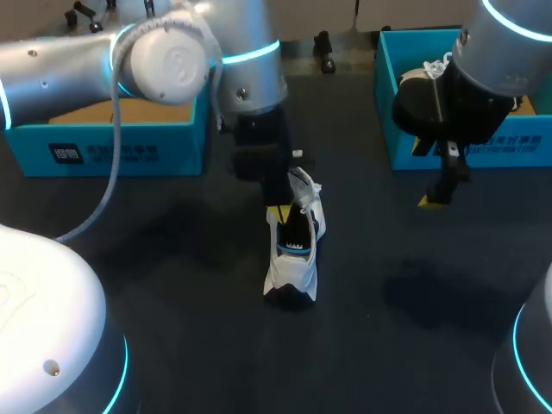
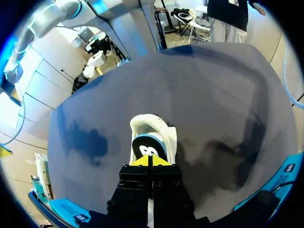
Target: Take the shoe out of the shoebox, open the shoe tongue, remove and reinsert the insole, then place the shoe into the shoebox
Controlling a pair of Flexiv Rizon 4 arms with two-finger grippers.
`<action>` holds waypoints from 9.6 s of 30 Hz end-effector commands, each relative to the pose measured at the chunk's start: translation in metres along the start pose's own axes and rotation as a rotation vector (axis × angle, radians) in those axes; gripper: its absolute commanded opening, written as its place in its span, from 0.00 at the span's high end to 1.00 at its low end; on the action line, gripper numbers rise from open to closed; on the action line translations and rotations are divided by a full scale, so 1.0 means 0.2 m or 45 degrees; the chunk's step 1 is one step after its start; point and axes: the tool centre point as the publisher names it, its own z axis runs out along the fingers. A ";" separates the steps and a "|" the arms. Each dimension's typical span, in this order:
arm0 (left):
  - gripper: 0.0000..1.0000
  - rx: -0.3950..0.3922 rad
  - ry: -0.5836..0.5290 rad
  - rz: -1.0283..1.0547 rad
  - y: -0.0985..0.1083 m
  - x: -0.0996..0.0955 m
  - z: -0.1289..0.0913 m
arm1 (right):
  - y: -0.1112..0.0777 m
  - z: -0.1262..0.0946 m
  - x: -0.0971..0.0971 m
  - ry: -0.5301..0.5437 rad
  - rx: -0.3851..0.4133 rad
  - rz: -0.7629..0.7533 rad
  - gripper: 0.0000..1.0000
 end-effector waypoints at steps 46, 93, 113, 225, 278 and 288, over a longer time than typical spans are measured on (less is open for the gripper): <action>1.00 -0.124 0.047 -0.094 0.03 -0.09 0.32 | 0.01 0.01 -0.01 0.003 0.003 0.001 0.00; 1.00 -0.183 0.121 -0.146 0.02 0.02 0.48 | 0.01 0.01 -0.01 0.003 0.003 0.001 0.00; 1.00 -0.287 0.123 -0.105 0.03 -0.01 0.51 | 0.01 0.01 -0.01 0.003 0.003 0.001 0.00; 0.55 -0.651 0.262 -0.108 0.50 -0.05 -0.17 | 0.01 0.01 -0.01 0.003 0.003 0.001 0.00; 0.84 -0.526 0.259 -0.142 0.26 0.04 0.01 | 0.01 0.01 -0.01 0.003 0.003 0.001 0.00; 0.87 -0.466 0.274 -0.164 0.20 0.12 0.07 | 0.01 0.01 -0.01 0.003 0.003 0.001 0.00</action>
